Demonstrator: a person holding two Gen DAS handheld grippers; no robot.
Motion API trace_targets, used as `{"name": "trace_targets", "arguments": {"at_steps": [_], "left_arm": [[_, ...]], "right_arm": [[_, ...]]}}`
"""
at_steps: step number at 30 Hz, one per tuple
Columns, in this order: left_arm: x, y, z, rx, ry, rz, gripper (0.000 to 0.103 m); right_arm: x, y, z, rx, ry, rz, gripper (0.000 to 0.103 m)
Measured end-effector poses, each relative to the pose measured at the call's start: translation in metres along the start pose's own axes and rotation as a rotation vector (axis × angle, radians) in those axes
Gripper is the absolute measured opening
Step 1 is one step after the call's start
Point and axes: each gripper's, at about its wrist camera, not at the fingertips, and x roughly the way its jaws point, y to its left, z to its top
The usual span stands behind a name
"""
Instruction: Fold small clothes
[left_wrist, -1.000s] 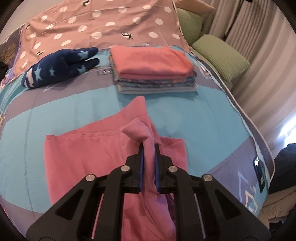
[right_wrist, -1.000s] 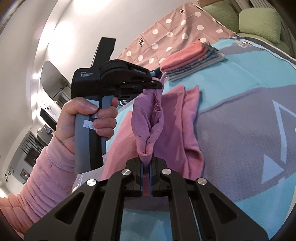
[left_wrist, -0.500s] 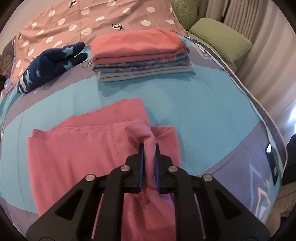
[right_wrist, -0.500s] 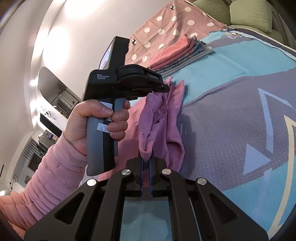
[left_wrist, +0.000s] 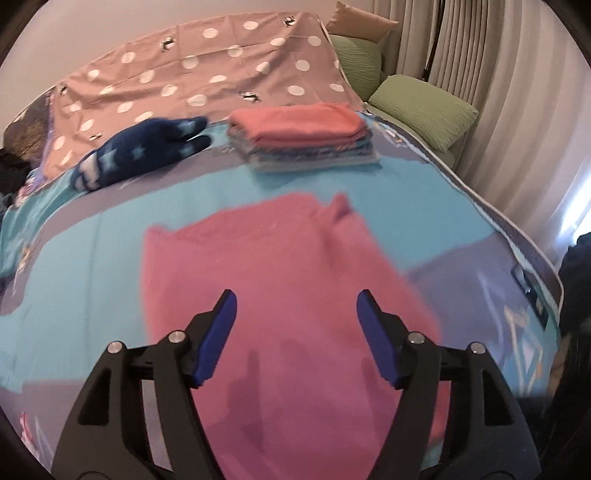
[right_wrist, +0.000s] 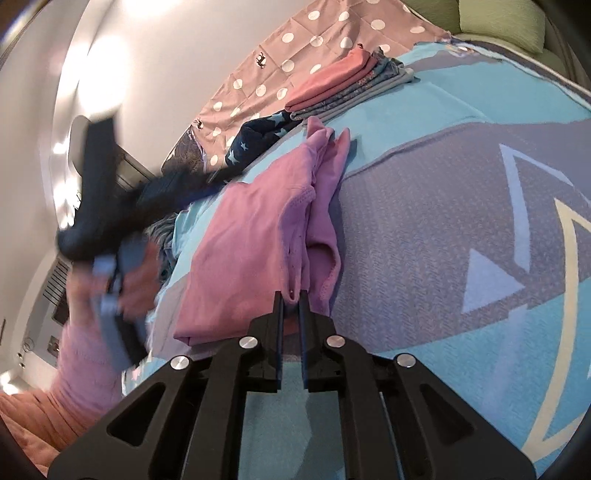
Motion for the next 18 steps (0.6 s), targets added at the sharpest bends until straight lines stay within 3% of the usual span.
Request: {"name": "trace_targets", "arguments": {"at_steps": [6, 12, 15, 18], "left_arm": [[-0.058, 0.022, -0.079, 0.056, -0.015, 0.071, 0.077], [-0.068, 0.033, -0.136, 0.089, 0.047, 0.144, 0.077], [-0.065, 0.039, -0.145, 0.057, 0.044, 0.177, 0.077], [-0.061, 0.042, -0.147, 0.027, 0.037, 0.155, 0.077]], "right_arm": [[-0.003, -0.003, 0.005, 0.027, 0.006, 0.006, 0.007], [-0.01, 0.004, 0.006, 0.011, -0.013, -0.031, 0.016], [-0.016, 0.011, 0.003, -0.039, -0.027, -0.112, 0.022], [-0.017, 0.023, -0.007, -0.136, -0.021, -0.239, 0.029]]}}
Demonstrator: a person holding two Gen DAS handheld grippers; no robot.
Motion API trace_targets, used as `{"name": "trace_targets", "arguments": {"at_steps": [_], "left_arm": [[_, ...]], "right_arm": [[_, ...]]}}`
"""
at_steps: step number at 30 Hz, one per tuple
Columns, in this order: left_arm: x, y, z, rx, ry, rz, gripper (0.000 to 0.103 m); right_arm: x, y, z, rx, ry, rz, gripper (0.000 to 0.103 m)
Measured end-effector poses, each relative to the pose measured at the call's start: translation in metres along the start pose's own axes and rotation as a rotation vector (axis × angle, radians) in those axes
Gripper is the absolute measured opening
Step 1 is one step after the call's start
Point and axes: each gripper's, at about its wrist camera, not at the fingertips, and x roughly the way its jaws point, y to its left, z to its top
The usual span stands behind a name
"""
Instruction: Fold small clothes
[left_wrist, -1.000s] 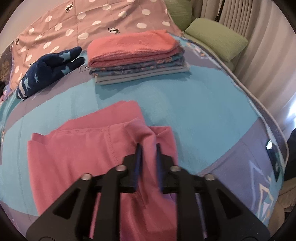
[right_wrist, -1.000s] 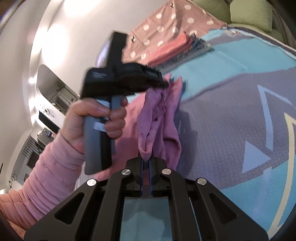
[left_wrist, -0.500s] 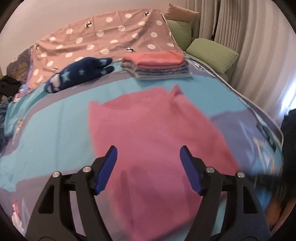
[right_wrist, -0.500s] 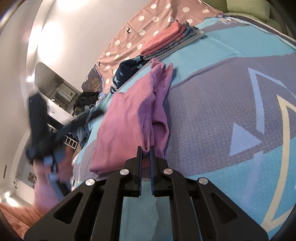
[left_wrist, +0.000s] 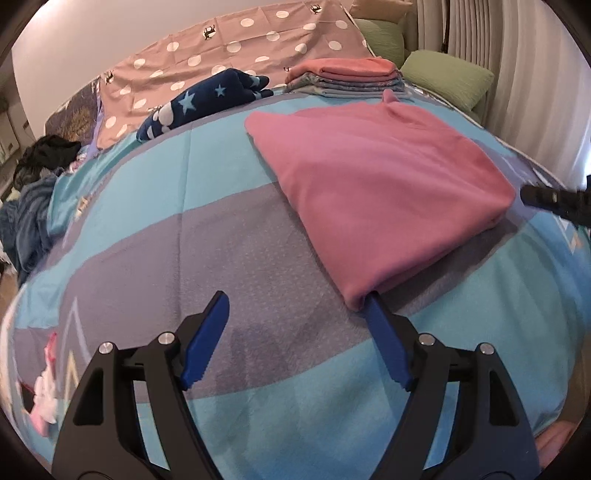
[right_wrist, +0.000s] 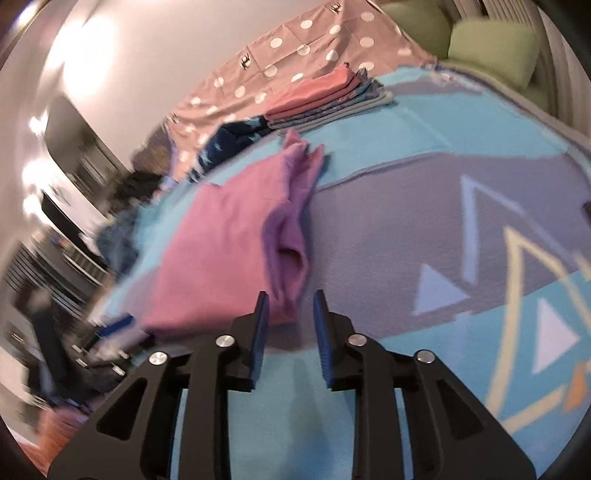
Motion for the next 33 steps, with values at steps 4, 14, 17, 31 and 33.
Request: {"name": "trace_targets", "arguments": {"at_steps": [4, 14, 17, 31, 33], "left_arm": [[0.002, -0.005, -0.001, 0.02, -0.021, -0.003, 0.077], [0.009, -0.001, 0.008, -0.048, -0.06, -0.005, 0.077], [0.004, 0.004, 0.011, -0.087, -0.095, -0.033, 0.079], [0.021, 0.005, 0.004, -0.079, -0.053, 0.027, 0.084], [0.021, 0.006, 0.004, -0.09, -0.051, 0.027, 0.084]], "right_arm": [[0.005, 0.009, -0.013, -0.072, 0.04, -0.067, 0.036], [0.03, 0.021, -0.006, -0.079, 0.044, -0.114, 0.037], [0.035, 0.027, -0.003, -0.096, 0.04, -0.12, 0.035], [0.034, 0.025, -0.009, -0.138, 0.078, -0.08, 0.029], [0.038, 0.033, -0.009, -0.175, 0.068, -0.116, 0.023]]}}
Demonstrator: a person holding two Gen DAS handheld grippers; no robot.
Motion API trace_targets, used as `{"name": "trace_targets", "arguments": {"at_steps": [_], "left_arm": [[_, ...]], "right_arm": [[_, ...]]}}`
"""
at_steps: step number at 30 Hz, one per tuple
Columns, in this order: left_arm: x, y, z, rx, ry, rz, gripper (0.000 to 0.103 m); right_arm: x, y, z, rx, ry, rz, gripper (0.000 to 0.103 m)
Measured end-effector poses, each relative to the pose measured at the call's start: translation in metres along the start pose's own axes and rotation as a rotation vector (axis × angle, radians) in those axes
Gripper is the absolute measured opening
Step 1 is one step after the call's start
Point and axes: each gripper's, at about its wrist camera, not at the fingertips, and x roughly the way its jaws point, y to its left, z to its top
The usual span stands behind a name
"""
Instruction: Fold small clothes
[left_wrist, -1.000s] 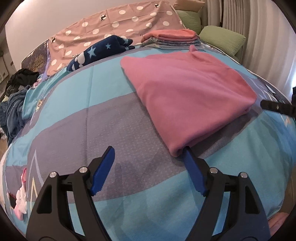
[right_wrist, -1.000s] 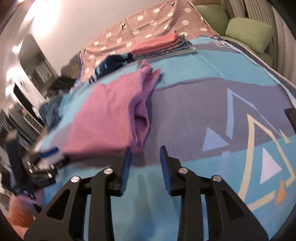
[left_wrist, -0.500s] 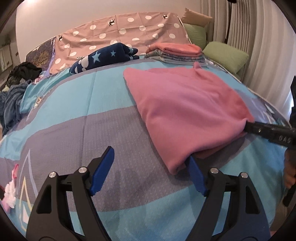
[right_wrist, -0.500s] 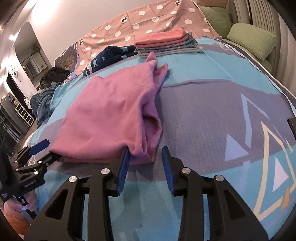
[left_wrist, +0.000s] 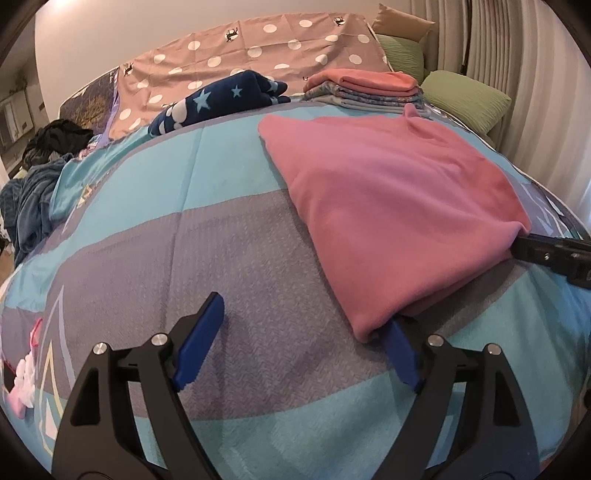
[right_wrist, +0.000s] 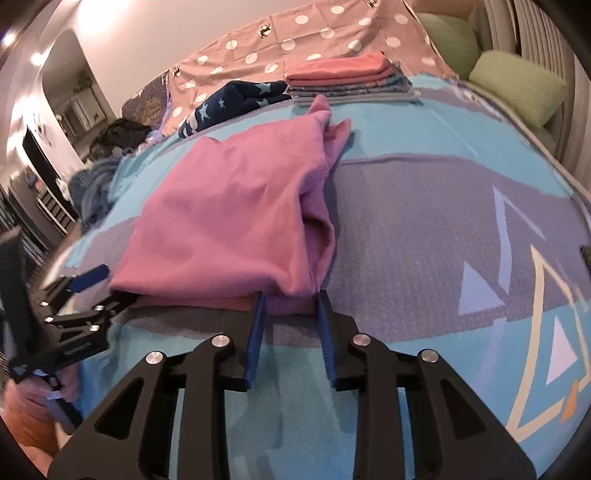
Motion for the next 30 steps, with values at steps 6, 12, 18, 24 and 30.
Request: {"name": "trace_targets", "arguments": {"at_steps": [6, 12, 18, 24, 30], "left_arm": [[-0.006, -0.004, -0.003, 0.08, -0.027, 0.091, 0.07], [-0.017, -0.009, -0.007, 0.107, -0.028, 0.025, 0.041], [-0.049, -0.009, 0.007, 0.072, -0.056, -0.171, 0.006], [-0.046, -0.019, 0.022, 0.087, -0.095, -0.238, 0.007], [-0.009, -0.028, -0.002, 0.19, -0.042, -0.105, 0.007]], "right_arm": [[-0.005, -0.019, 0.005, 0.05, 0.02, -0.109, 0.0], [-0.027, -0.069, 0.003, 0.225, -0.033, 0.007, 0.003], [-0.029, -0.021, 0.025, 0.049, -0.092, 0.133, 0.005], [-0.007, 0.009, 0.038, -0.038, -0.085, 0.119, 0.005], [0.016, -0.017, 0.026, 0.014, -0.034, -0.021, 0.008]]}}
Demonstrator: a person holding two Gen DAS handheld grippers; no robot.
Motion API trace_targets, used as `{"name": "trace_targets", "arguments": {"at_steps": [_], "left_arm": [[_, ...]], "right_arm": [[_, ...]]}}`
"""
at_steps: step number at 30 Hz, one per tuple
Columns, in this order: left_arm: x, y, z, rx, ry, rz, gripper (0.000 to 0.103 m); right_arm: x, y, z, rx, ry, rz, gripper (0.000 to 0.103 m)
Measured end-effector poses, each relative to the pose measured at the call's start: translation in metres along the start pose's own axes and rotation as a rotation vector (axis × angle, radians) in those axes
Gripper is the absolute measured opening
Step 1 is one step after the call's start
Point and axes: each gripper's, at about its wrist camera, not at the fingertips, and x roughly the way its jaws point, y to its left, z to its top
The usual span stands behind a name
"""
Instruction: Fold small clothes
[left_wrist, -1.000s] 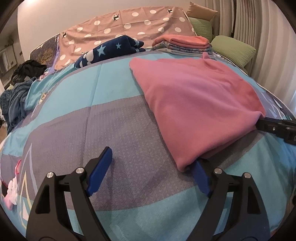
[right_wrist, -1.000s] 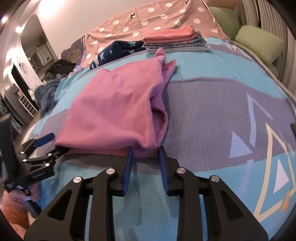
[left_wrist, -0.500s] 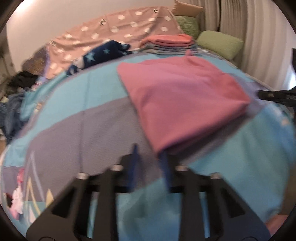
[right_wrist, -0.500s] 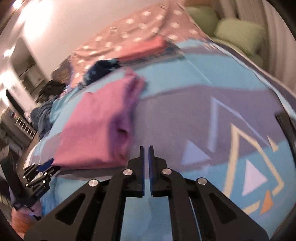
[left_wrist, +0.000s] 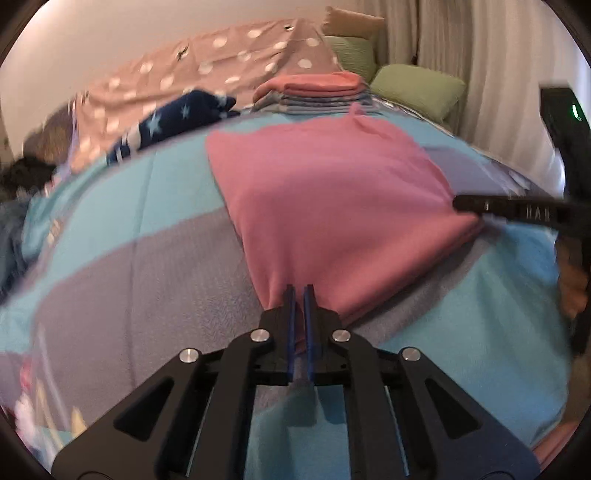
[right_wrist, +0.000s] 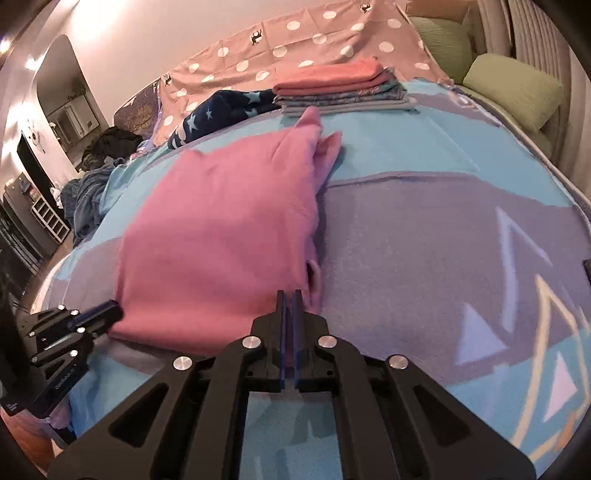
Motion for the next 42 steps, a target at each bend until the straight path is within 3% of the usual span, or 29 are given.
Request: {"name": "trace_targets", "arguments": {"at_steps": [1, 3, 5, 7, 8, 10, 12, 16, 18, 22, 25, 28, 31, 36, 42], "left_arm": [[-0.002, -0.005, 0.001, 0.04, -0.001, 0.013, 0.007], [-0.003, -0.006, 0.004, 0.051, 0.011, 0.006, 0.007], [-0.008, 0.004, 0.011, -0.025, 0.012, -0.067, 0.007], [-0.015, 0.015, 0.02, -0.104, -0.018, -0.113, 0.007], [-0.017, 0.019, 0.023, -0.126, -0.038, -0.108, 0.009], [-0.02, 0.025, 0.036, -0.154, -0.083, -0.069, 0.018], [-0.018, 0.033, 0.05, -0.166, -0.123, -0.004, 0.023], [-0.002, 0.041, 0.078, -0.157, -0.128, 0.029, 0.022], [0.008, 0.043, 0.088, -0.158, -0.105, 0.0, 0.009], [0.035, 0.047, 0.099, -0.209, -0.048, -0.081, 0.008], [0.068, 0.051, 0.094, -0.234, 0.028, -0.068, 0.009], [0.086, 0.056, 0.077, -0.253, 0.033, -0.08, 0.009], [0.081, 0.059, 0.073, -0.26, 0.018, -0.101, 0.009], [0.081, 0.065, 0.071, -0.295, 0.021, -0.142, 0.009], [0.074, 0.067, 0.077, -0.278, 0.014, -0.127, 0.009]], "right_arm": [[-0.002, 0.002, 0.001, -0.029, -0.01, -0.038, 0.019], [-0.003, 0.004, 0.004, -0.052, -0.009, -0.045, 0.019], [-0.009, 0.002, 0.011, -0.023, -0.036, 0.002, 0.019], [-0.02, 0.005, 0.015, -0.022, -0.119, -0.015, 0.023], [-0.027, 0.007, 0.019, -0.041, -0.179, -0.041, 0.028], [-0.031, 0.017, 0.024, -0.083, -0.204, -0.055, 0.029], [-0.025, 0.019, 0.036, -0.103, -0.17, -0.015, 0.029], [-0.003, 0.019, 0.066, -0.114, -0.092, 0.03, 0.01], [0.007, 0.02, 0.077, -0.107, -0.064, 0.041, 0.007], [0.024, 0.02, 0.098, -0.077, -0.019, 0.145, 0.006], [0.042, 0.016, 0.106, -0.068, 0.02, 0.188, 0.006], [0.084, -0.006, 0.1, -0.029, 0.114, 0.094, 0.0], [0.087, -0.025, 0.095, 0.026, 0.104, 0.195, 0.0], [0.082, -0.018, 0.093, -0.01, 0.095, 0.165, 0.0], [0.081, -0.018, 0.097, -0.011, 0.072, 0.113, 0.0]]}}
